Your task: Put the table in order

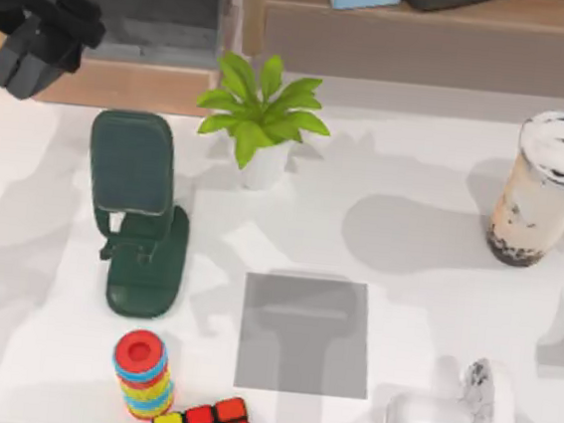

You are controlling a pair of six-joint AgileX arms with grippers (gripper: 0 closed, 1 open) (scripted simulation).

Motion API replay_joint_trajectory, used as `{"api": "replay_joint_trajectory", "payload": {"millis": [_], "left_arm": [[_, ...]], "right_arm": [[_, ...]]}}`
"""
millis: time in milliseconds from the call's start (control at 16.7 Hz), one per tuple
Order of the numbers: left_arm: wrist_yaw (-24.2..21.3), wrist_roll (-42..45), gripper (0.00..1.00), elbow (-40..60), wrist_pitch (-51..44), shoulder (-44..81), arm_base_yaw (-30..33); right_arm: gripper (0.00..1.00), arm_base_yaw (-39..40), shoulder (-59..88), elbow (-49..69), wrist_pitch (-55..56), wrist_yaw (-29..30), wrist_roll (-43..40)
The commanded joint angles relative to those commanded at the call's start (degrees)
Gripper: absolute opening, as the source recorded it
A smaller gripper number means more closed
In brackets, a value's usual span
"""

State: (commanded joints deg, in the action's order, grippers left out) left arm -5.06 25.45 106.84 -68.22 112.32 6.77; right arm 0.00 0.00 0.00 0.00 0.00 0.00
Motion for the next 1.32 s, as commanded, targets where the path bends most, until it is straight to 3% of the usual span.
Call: {"api": "replay_joint_trajectory", "payload": {"millis": [360,600,1020,1320], "left_arm": [[-5.26,31.54,0.00,-1.03,3.87,-8.28,14.85],[-6.16,55.31,0.00,-4.60,5.32,-7.98,24.93],[-1.49,91.29,0.00,-11.97,7.66,1.95,37.03],[2.96,105.71,0.00,-14.83,8.93,9.52,40.49]], "right_arm": [[1.00,0.00,0.00,0.00,0.00,0.00,0.00],[1.00,0.00,0.00,0.00,0.00,0.00,0.00],[1.00,0.00,0.00,0.00,0.00,0.00,0.00],[1.00,0.00,0.00,0.00,0.00,0.00,0.00]]}}
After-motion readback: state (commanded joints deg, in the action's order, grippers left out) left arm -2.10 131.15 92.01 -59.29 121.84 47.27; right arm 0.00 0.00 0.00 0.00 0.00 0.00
